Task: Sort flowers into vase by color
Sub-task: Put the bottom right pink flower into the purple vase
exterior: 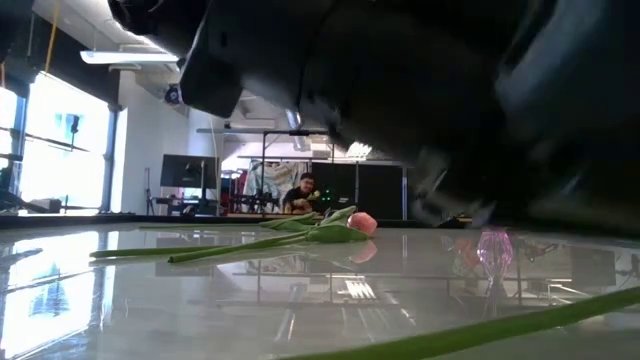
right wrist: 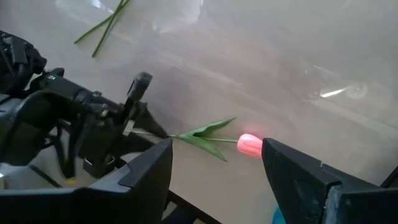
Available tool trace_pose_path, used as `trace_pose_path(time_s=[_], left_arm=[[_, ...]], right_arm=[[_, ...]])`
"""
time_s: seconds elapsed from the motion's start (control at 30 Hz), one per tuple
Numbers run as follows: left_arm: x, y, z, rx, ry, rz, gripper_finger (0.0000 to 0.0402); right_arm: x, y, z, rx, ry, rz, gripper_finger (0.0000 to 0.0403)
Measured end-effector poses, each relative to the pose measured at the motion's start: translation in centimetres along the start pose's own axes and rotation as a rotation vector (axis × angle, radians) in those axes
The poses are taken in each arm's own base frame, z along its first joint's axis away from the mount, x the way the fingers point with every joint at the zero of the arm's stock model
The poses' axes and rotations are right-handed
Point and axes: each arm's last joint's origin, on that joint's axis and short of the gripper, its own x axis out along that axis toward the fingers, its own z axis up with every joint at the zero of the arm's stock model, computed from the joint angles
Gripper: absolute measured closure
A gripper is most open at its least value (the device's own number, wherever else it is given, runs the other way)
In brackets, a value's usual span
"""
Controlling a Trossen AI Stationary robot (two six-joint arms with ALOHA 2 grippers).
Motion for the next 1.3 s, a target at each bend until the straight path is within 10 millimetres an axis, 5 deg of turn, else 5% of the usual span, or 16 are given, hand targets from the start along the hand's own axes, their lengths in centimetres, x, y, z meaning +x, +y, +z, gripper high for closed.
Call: trace_pose_path(time_s=[0.37,1.03,1.3], left_arm=[[-0.1,0.5,-0.9,-0.006,0.132,0.057,0.0268],[-0.4,1.3,-1.4,-0.135,0.225,0.108,0.0393],[-1.6,2.1,1.2,-0.162,0.220,0.076,0.0401]], right_arm=[[0.0,-0.2,-0.1,-0.013,-0.030,-0.015,0.0167],[0.0,-0.2,-0.1,0.008,-0.030,-0.013,0.0167],[0.0,-0.1,-0.1,0.009,-0.028,-0.004,0.0167]])
